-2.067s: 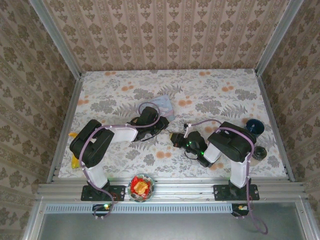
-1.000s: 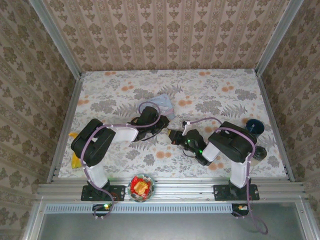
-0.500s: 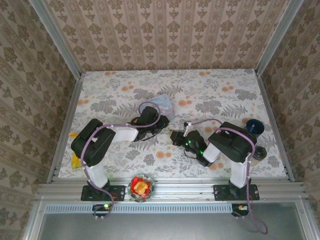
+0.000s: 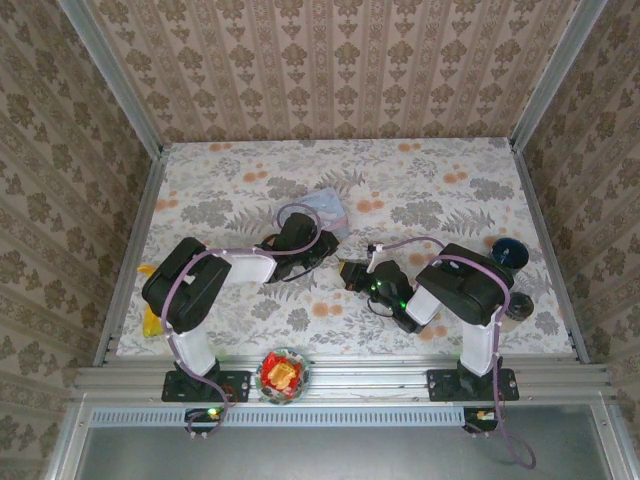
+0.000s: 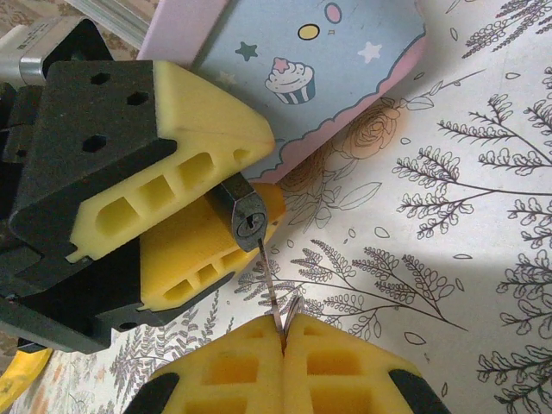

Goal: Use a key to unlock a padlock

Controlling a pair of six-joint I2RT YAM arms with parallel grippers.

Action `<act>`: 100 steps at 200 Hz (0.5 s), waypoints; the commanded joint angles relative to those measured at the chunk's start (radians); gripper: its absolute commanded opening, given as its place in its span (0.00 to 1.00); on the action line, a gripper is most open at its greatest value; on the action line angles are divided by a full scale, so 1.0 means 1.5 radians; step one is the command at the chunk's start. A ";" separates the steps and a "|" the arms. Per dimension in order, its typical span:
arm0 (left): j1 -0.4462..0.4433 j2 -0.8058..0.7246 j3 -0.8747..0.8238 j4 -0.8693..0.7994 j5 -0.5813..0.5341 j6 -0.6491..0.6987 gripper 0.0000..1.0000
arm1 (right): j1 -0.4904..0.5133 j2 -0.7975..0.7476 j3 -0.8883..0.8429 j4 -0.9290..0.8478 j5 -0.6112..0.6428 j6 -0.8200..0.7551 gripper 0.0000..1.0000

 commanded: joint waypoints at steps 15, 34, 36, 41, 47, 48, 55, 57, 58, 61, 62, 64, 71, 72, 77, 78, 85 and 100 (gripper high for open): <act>-0.002 0.034 -0.026 -0.061 0.068 -0.080 0.12 | 0.002 -0.010 0.014 0.008 0.014 -0.016 0.00; -0.003 0.036 -0.026 -0.060 0.071 -0.081 0.12 | 0.002 -0.012 0.016 0.008 0.014 -0.018 0.00; -0.003 0.037 -0.026 -0.060 0.071 -0.080 0.12 | 0.002 -0.012 0.016 0.008 0.014 -0.019 0.00; -0.004 0.037 -0.025 -0.060 0.071 -0.081 0.12 | 0.002 -0.012 0.016 0.009 0.013 -0.020 0.00; -0.003 0.038 -0.026 -0.059 0.072 -0.082 0.12 | 0.002 -0.014 0.017 0.009 0.013 -0.020 0.00; -0.003 0.038 -0.026 -0.059 0.072 -0.082 0.12 | 0.002 -0.014 0.017 0.008 0.013 -0.020 0.00; -0.003 0.039 -0.026 -0.058 0.073 -0.084 0.12 | 0.002 -0.014 0.019 0.008 0.012 -0.020 0.00; -0.003 0.039 -0.025 -0.057 0.073 -0.083 0.12 | 0.002 -0.014 0.019 0.008 0.012 -0.021 0.00; -0.004 0.039 -0.025 -0.057 0.073 -0.083 0.12 | 0.002 -0.014 0.019 0.008 0.012 -0.021 0.00; -0.002 0.039 -0.025 -0.057 0.074 -0.083 0.12 | 0.002 -0.014 0.019 0.008 0.012 -0.020 0.00; -0.003 0.039 -0.025 -0.057 0.074 -0.083 0.12 | 0.002 -0.014 0.019 0.008 0.012 -0.020 0.00; -0.003 0.040 -0.025 -0.056 0.075 -0.083 0.12 | 0.002 -0.014 0.019 0.009 0.011 -0.021 0.00; -0.003 0.040 -0.025 -0.057 0.075 -0.083 0.12 | 0.002 -0.014 0.020 0.009 0.012 -0.021 0.00; -0.003 0.040 -0.025 -0.057 0.075 -0.084 0.12 | 0.002 -0.014 0.020 0.009 0.011 -0.021 0.00; -0.003 0.040 -0.025 -0.057 0.075 -0.083 0.12 | 0.002 -0.014 0.020 0.009 0.012 -0.022 0.00; -0.003 0.040 -0.025 -0.057 0.075 -0.083 0.12 | 0.002 -0.015 0.020 0.009 0.012 -0.023 0.00; -0.003 0.040 -0.025 -0.056 0.075 -0.083 0.12 | 0.002 -0.015 0.021 0.008 0.012 -0.023 0.00; -0.003 0.040 -0.026 -0.056 0.076 -0.084 0.12 | 0.002 -0.016 0.020 0.008 0.015 -0.023 0.00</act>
